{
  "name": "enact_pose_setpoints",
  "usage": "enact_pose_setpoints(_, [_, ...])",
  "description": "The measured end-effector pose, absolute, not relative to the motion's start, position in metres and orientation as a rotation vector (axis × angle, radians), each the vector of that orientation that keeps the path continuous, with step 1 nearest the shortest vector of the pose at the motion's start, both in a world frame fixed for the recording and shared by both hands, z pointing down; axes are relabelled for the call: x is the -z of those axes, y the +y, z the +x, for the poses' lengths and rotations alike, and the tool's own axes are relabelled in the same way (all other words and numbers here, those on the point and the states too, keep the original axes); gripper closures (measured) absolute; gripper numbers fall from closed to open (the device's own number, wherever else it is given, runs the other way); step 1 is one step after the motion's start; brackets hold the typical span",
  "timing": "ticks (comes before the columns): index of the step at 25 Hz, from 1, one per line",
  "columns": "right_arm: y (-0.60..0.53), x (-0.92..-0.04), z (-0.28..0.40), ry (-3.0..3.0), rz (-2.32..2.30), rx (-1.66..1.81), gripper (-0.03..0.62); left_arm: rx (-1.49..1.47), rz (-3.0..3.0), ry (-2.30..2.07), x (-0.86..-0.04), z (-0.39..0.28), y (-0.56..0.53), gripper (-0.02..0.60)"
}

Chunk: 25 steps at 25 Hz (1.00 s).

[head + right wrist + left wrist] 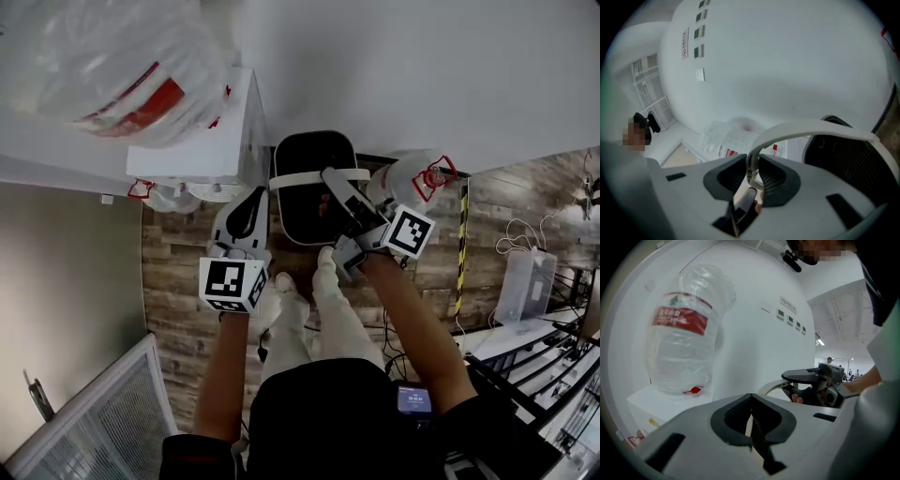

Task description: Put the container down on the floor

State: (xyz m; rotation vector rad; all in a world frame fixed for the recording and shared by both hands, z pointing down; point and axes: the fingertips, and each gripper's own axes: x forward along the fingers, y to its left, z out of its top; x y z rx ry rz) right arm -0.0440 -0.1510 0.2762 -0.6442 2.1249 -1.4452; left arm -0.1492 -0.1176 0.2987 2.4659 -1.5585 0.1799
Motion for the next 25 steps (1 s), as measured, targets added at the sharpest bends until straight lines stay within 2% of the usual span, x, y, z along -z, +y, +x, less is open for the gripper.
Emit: enact_pose_setpoints(25, [-0.195,-0.435,-0.03,2.05,-0.707,1.529,0.502,-0.121,2.399,-1.613,-0.44,-0.14,-0.164,0.563])
